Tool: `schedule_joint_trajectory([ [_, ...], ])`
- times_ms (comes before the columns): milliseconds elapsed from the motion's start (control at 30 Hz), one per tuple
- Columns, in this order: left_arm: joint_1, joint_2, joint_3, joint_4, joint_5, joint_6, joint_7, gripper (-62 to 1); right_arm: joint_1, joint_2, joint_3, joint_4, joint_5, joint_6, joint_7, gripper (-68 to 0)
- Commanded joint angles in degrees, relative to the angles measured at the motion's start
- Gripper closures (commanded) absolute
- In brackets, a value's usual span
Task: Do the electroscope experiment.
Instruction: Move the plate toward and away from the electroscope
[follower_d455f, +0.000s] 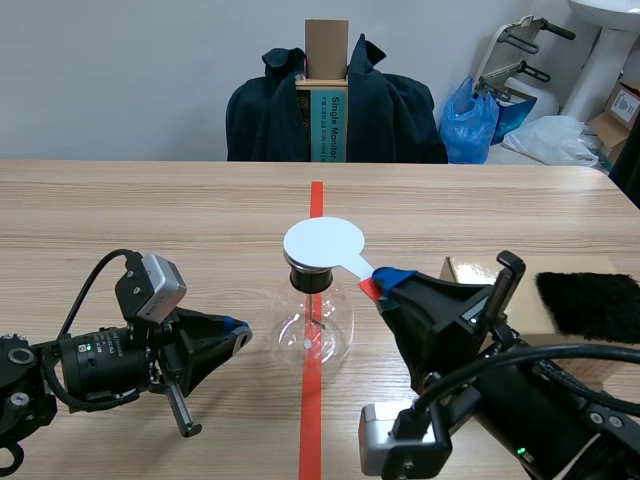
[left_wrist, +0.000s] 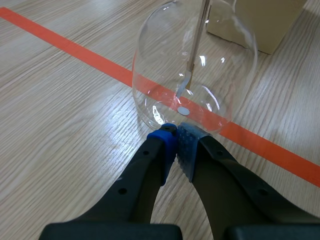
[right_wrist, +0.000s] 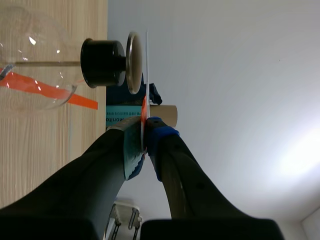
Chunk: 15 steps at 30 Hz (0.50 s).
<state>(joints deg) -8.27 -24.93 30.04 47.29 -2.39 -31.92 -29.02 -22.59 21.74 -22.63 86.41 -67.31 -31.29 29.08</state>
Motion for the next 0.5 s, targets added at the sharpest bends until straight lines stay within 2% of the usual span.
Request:
schedule_joint_trajectory([
  [0,-0.28,0.13,-0.37,1.27,-0.74,-0.11,-0.98,-2.1,0.55,0.5,0.11,0.98,0.02,-1.03,0.37,-0.8],
  [467,-0.28,0.13,-0.37,1.27,-0.74,-0.11,-0.98,-2.1,0.55,0.5,0.11,0.98,-0.66,-1.03,2.01,-0.8],
])
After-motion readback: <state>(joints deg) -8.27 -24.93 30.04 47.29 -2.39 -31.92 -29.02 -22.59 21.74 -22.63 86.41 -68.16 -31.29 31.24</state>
